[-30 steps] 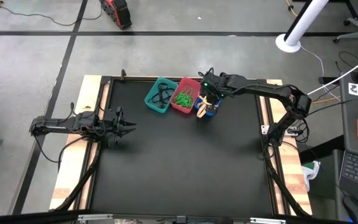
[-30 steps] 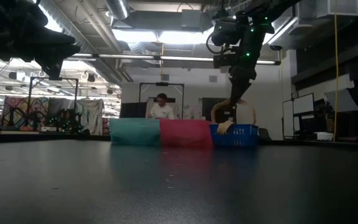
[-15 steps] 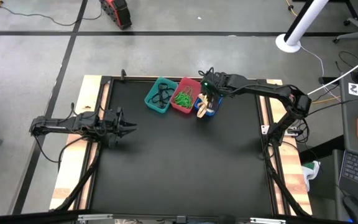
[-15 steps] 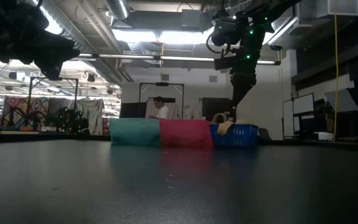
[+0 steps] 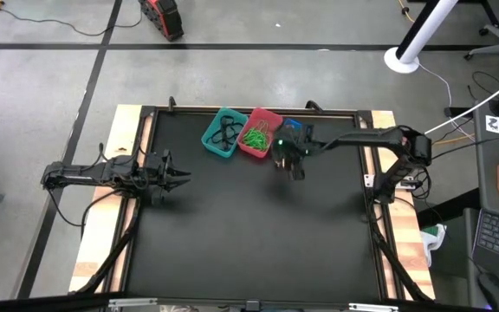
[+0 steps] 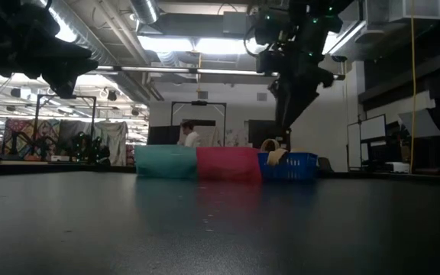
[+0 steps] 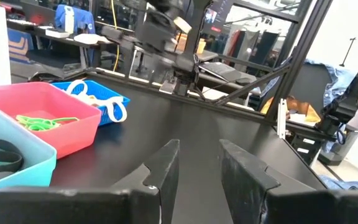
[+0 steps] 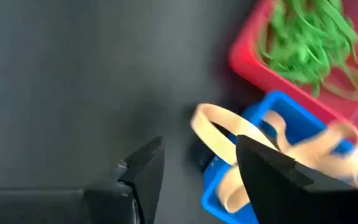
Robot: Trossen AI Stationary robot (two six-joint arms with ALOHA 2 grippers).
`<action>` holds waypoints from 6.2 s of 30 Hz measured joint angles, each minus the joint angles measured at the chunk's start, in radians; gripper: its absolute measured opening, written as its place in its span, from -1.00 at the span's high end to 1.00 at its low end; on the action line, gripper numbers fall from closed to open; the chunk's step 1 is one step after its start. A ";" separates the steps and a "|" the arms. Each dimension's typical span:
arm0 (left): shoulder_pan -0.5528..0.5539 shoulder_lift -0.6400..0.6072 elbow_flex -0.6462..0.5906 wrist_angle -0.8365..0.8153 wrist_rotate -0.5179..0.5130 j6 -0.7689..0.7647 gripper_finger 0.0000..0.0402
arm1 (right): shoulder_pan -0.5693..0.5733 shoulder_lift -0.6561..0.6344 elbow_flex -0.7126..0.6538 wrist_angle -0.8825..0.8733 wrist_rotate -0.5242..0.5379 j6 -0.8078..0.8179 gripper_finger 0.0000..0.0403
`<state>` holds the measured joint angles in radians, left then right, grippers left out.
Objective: Sort rubber bands into baskets
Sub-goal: Adjust the brown rubber band, then return to Home Position
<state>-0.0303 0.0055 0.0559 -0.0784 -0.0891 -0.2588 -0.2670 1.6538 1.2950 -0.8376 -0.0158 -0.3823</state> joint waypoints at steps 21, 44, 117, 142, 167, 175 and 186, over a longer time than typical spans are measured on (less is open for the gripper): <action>0.000 0.000 0.000 0.000 0.000 0.004 0.46 | 0.160 0.007 -0.193 0.261 0.277 -0.436 0.01; 0.000 0.000 0.000 -0.018 0.000 0.005 0.46 | 0.064 0.007 -0.239 0.333 0.198 -0.438 0.01; 0.000 0.002 0.000 -0.033 0.000 0.155 0.46 | -0.134 0.043 -0.155 0.241 0.450 -0.461 0.90; 0.000 0.002 0.000 -0.033 0.000 0.153 0.46 | -0.134 0.044 -0.155 0.225 0.542 -0.496 -0.03; 0.000 0.002 0.000 -0.032 0.000 0.160 0.46 | -0.276 -0.417 -0.374 0.144 0.060 -0.161 -0.19; 0.000 0.002 0.000 -0.033 0.000 0.198 0.46 | -0.195 -0.661 -0.728 0.578 -0.080 0.096 -0.19; 0.000 0.002 0.000 -0.033 0.000 0.197 0.46 | -0.024 -0.834 -1.107 1.105 0.080 0.317 -0.19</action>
<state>-0.0303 0.0072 0.0555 -0.1112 -0.0891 -0.0620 -0.2909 0.8199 0.1876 0.2678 0.0642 -0.0654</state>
